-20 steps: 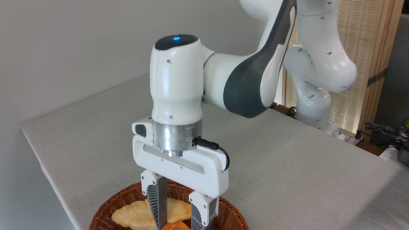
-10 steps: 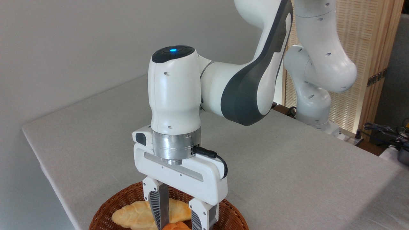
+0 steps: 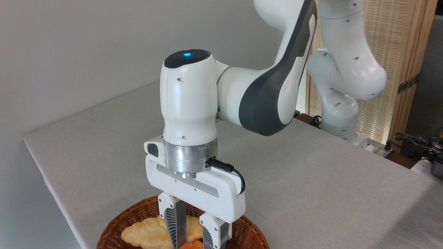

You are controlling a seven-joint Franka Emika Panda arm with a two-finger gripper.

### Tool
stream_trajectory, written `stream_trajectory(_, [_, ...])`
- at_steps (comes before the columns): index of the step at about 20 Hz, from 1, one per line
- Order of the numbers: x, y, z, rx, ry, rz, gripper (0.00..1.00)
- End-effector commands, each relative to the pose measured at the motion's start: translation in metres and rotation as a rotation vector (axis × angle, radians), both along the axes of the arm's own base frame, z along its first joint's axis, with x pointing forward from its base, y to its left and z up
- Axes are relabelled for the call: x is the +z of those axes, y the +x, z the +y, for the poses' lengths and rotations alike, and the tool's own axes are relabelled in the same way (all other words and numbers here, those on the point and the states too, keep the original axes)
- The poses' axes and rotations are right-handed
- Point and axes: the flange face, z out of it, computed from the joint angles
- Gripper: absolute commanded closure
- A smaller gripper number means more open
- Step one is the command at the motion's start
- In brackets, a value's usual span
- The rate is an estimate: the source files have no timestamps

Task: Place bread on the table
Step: 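Close the gripper fingers on the orange pastry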

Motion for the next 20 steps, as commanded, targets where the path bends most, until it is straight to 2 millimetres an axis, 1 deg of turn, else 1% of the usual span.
stream_trajectory(1, [0.008,0.002,0.001,-0.018,0.011,-0.024,0.67])
stream_trajectory(4, [0.013,0.001,0.001,-0.036,0.013,-0.032,0.67])
stream_trajectory(5, [0.020,0.000,0.001,-0.042,0.013,-0.043,0.67])
stream_trajectory(8, [0.031,-0.003,0.001,-0.043,0.009,-0.060,0.67])
stream_trajectory(13, [0.059,-0.011,0.000,-0.050,-0.003,-0.095,0.67])
stream_trajectory(16, [0.076,-0.019,-0.008,-0.063,-0.021,-0.089,0.67])
stream_trajectory(17, [0.088,-0.024,-0.011,-0.066,-0.033,-0.088,0.66])
stream_trajectory(18, [0.092,-0.028,-0.014,-0.071,-0.039,-0.083,0.66])
stream_trajectory(19, [0.100,-0.033,-0.026,-0.091,-0.058,-0.064,0.64])
stream_trajectory(20, [0.105,-0.036,-0.031,-0.100,-0.065,-0.058,0.63])
